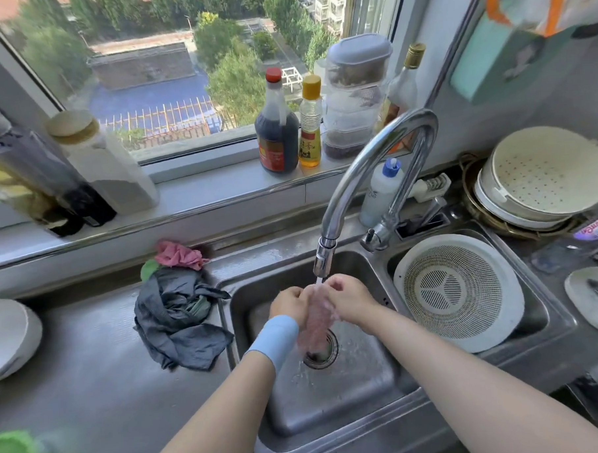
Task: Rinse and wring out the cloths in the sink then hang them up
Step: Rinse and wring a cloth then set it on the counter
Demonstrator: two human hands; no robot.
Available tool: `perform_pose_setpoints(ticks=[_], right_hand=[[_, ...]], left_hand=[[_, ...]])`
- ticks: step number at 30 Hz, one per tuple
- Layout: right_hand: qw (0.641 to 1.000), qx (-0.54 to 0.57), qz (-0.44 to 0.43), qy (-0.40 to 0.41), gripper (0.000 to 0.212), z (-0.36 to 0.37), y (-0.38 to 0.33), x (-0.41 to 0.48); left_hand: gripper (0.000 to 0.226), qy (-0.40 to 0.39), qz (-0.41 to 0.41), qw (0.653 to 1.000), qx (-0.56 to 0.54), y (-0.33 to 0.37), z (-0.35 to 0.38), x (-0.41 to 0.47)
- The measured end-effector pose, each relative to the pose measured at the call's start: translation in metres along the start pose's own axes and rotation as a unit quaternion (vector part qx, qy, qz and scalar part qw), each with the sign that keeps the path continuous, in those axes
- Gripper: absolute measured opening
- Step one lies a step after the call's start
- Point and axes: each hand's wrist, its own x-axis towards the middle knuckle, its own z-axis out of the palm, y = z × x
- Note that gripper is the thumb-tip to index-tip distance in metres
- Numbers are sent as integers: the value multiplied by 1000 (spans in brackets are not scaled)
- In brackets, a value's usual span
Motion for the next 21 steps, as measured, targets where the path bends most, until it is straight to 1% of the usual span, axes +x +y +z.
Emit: perform_pose_setpoints(ticks=[1,2,3,4,6,7,8,9,10,11,13,14,15,16,17,18,20,21], right_hand=[[1000,21,-11,-13,28,6,-2,-1],[998,54,-14,-25,28,12,-5,-5],[994,99,-11,-37,25,17,-6,-7],[989,138,-3,-50,20,21,-7,-10],[981,179,17,-73,15,24,-5,-14],[977,194,32,-78,13,25,-2,-16],[973,214,53,-74,13,24,1,-17],[966,239,75,-63,16,24,5,-17],[960,258,96,-49,20,23,8,-17],[955,273,113,-36,24,22,11,-16],[940,308,147,-28,29,21,15,-16],[924,341,172,-31,31,20,15,-16],[904,376,200,-36,34,20,15,-15],[889,398,221,-47,36,20,15,-14],[881,409,232,-58,36,20,12,-13],[882,406,230,-57,33,20,8,-11],[892,396,218,-3,38,21,3,-3],[898,386,209,33,41,22,1,-1]], left_hand=[[41,-18,-49,998,-45,-2,4,-1],[44,-45,-98,987,-122,-3,8,-1],[43,-64,-132,967,-207,-4,10,-2],[41,-76,-146,943,-289,-3,11,-1],[33,-66,-155,876,-452,-2,8,0],[28,-64,-151,844,-510,-1,5,0],[28,-66,-147,816,-555,0,3,1],[38,-73,-148,793,-587,0,2,2],[43,-82,-155,772,-611,1,2,3],[42,-97,-165,757,-625,3,2,4],[21,-142,-181,750,-620,7,6,2],[13,-167,-186,746,-618,9,7,0],[16,-180,-195,742,-616,9,8,-1],[18,-194,-199,727,-628,6,9,0],[18,-204,-204,714,-637,5,9,0],[17,-217,-205,713,-635,4,7,-3],[19,-227,-193,747,-595,2,7,-7],[16,-219,-183,773,-567,-1,8,-8]])
